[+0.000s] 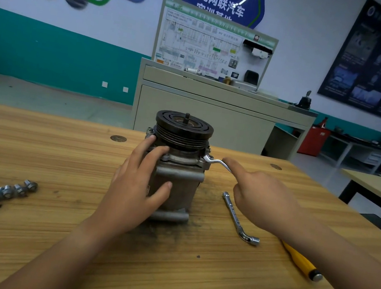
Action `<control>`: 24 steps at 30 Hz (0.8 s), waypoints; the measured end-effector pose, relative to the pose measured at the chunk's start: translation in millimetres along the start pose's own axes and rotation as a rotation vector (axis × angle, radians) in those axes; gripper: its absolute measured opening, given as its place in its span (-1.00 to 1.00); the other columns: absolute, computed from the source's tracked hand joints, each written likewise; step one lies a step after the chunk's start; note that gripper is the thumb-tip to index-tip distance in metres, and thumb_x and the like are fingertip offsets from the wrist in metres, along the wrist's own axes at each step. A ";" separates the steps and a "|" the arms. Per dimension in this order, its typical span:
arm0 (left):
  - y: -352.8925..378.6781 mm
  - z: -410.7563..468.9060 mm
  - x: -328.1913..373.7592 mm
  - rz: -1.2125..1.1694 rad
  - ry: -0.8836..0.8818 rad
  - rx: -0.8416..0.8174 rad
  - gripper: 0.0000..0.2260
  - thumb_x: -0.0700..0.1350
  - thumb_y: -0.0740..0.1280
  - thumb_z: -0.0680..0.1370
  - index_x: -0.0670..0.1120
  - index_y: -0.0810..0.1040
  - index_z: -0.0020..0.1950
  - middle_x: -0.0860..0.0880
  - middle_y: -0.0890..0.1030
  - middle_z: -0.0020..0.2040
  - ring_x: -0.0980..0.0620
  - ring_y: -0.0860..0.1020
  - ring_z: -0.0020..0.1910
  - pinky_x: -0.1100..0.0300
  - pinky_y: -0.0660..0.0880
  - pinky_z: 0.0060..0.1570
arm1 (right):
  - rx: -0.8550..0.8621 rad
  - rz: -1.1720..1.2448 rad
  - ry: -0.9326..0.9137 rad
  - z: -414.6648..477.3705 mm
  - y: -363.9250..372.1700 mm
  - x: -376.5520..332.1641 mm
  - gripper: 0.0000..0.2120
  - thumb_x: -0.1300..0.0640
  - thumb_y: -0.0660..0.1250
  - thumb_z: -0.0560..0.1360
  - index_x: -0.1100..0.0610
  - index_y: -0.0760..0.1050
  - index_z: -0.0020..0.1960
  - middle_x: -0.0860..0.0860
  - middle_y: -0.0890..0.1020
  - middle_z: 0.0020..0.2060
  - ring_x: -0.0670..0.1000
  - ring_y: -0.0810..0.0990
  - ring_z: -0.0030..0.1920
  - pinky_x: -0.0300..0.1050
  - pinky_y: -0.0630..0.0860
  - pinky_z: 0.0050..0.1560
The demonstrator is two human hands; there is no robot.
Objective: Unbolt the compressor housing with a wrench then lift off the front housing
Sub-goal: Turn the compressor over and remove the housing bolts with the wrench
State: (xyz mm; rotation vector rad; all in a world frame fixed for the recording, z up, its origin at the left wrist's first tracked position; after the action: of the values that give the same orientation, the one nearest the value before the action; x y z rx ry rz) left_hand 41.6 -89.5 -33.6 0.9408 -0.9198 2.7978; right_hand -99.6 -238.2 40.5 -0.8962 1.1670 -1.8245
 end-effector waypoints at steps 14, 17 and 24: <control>1.9 0.4 -0.8 0.016 0.011 0.007 -0.46 -0.03 0.33 0.50 0.08 0.22 0.44 0.18 0.01 0.50 0.11 0.09 0.45 -0.10 0.21 0.40 | -0.049 -0.598 -0.187 0.6 -19.7 -32.8 -0.56 0.37 0.08 0.54 0.42 0.08 0.39 0.08 0.43 -0.40 0.04 0.32 -0.51 -0.16 0.11 -0.61; 1.8 0.7 -1.3 0.017 0.009 0.012 -0.45 -0.05 0.35 0.49 0.08 0.23 0.44 0.15 0.03 0.51 0.11 0.10 0.45 -0.08 0.21 0.40 | -0.070 -0.629 -0.234 -5.4 -18.0 -34.8 -0.60 0.41 0.06 0.55 0.47 0.10 0.36 0.21 0.57 -0.06 0.13 0.58 -0.24 -0.13 0.19 -0.59; 1.9 1.0 -1.1 0.022 0.013 0.020 -0.45 -0.09 0.36 0.49 0.05 0.25 0.44 0.11 0.05 0.52 0.08 0.11 0.46 -0.09 0.21 0.39 | -0.178 -0.668 -0.221 -3.1 -30.1 -48.7 -0.62 0.47 0.09 0.52 0.49 0.16 0.32 0.23 0.47 0.10 0.22 0.59 -0.05 -0.10 0.38 -0.42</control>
State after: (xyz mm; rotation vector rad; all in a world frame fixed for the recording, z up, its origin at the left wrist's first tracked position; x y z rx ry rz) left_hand 42.6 -91.5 -34.6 0.9189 -0.9073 2.8330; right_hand -87.4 -185.8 60.3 -1.6990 0.9614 -2.0692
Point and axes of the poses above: each hand's wrist, its own z-axis towards the middle knuckle, its own y-axis out of the palm, x = y × z, the point moved 2 cm from there along z, towards the middle knuckle
